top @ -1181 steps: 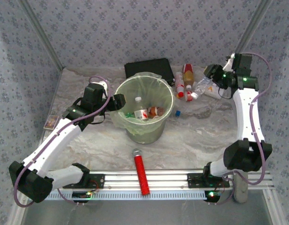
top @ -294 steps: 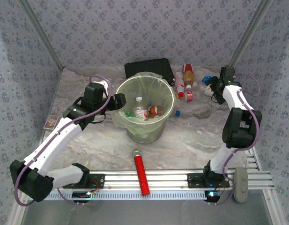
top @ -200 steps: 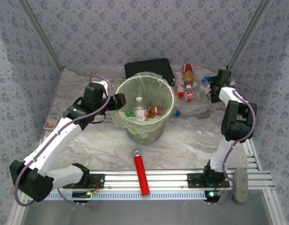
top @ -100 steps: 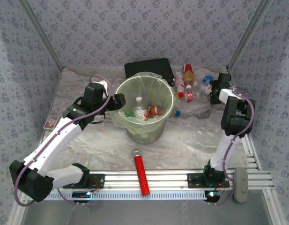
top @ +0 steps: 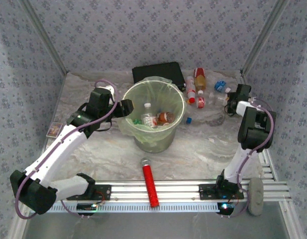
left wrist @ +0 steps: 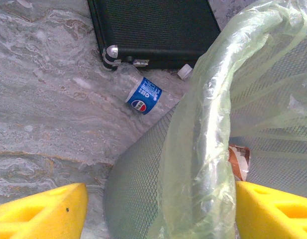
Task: Put the plastic bottles in the bin
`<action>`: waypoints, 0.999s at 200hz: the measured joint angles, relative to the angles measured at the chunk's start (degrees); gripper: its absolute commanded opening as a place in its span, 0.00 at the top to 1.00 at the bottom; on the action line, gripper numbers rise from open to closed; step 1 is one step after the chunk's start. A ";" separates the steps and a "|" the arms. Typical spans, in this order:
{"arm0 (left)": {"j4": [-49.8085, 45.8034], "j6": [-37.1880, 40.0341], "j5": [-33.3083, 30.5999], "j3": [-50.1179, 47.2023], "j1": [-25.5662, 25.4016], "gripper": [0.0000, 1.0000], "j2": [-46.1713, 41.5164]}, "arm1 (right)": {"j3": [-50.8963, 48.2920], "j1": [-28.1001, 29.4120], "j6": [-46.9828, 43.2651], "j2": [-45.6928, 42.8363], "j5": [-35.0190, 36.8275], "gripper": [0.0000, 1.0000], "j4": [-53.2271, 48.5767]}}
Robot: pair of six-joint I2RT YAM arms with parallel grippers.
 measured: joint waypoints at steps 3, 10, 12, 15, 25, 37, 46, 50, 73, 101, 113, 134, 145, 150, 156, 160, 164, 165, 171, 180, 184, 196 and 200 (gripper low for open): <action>0.00 0.00 0.00 0.00 0.00 0.24 0.00 | -0.35 -0.07 -0.31 -0.39 0.00 0.34 -0.09; 0.00 0.00 0.00 0.00 0.00 0.24 0.00 | -1.14 -0.17 -0.81 -1.49 -0.04 0.34 -0.37; -0.02 0.00 0.00 0.00 0.00 0.24 0.00 | -1.31 -0.20 -0.90 -1.77 -0.04 0.34 -0.48; 0.00 0.00 0.00 0.00 0.00 0.24 0.00 | -1.57 -0.26 -1.20 -2.27 -0.02 0.34 -0.66; 0.00 0.00 0.00 0.00 0.02 0.25 0.00 | -2.14 -0.39 -2.01 -3.82 -0.20 0.34 -1.22; 0.00 0.00 0.00 0.00 0.02 0.24 0.00 | -2.73 -0.55 -3.13 -6.23 -0.24 0.34 -1.70; 0.00 0.00 0.00 0.00 0.02 0.24 0.00 | -3.26 -0.55 -3.98 -8.39 -0.22 0.34 -1.99; 0.00 0.00 0.00 0.00 0.02 0.24 0.00 | -3.52 -0.55 -4.42 -9.44 -0.22 0.35 -2.14; 0.02 0.00 0.00 0.00 0.02 0.24 0.00 | -4.66 -0.55 -6.91 -15.91 -0.22 0.35 -3.08; 0.02 0.02 0.00 0.00 0.02 0.24 0.00 | -4.22 -0.52 -10.99 -21.81 -0.76 0.35 -4.55; 0.02 0.02 0.00 0.00 0.02 0.24 0.00 | -3.10 -0.28 -13.00 -23.37 -1.53 0.34 -5.70; 0.02 0.00 0.00 0.00 0.02 0.24 0.00 | -0.72 0.79 -17.27 -25.62 -3.91 0.32 -7.85; 0.02 0.00 0.00 0.00 0.02 0.24 0.00 | 1.44 2.10 -20.22 -26.36 -5.55 0.32 -9.57; 0.04 0.00 0.02 0.00 0.02 0.24 0.00 | 2.47 2.84 -21.68 -26.69 -6.45 0.32 -9.97; 0.02 0.02 0.02 0.00 0.02 0.24 0.00 | 4.00 3.91 -23.41 -27.17 -7.78 0.33 -10.51; 0.02 0.02 0.02 0.00 0.02 0.24 0.00 | 4.83 4.48 -24.20 -27.36 -8.44 0.34 -10.82; 0.02 0.02 0.02 0.00 0.02 0.24 0.00 | 5.79 5.22 -25.40 -27.67 -9.33 0.35 -11.04; 0.04 0.02 0.02 0.00 0.02 0.24 0.00 | 5.95 5.35 -25.51 -27.69 -9.49 0.35 -11.08; 0.04 0.00 0.02 0.00 0.02 0.24 0.00 | 7.34 6.38 -27.06 -28.15 -10.71 0.36 -11.47; 0.02 0.00 0.02 0.00 0.02 0.24 0.00 | 9.46 7.98 -28.98 -28.70 -12.31 0.37 -12.39; 0.02 0.00 0.02 0.00 0.02 0.24 0.00 | 10.54 8.85 -30.05 -28.94 -12.94 0.37 -13.00; 0.02 0.00 0.04 0.00 0.02 0.24 0.00 | 13.29 11.21 -32.61 -29.53 -14.43 0.37 -14.21; 0.04 0.00 0.04 0.00 0.02 0.24 0.00 | 14.19 12.07 -33.42 -29.73 -14.75 0.37 -14.60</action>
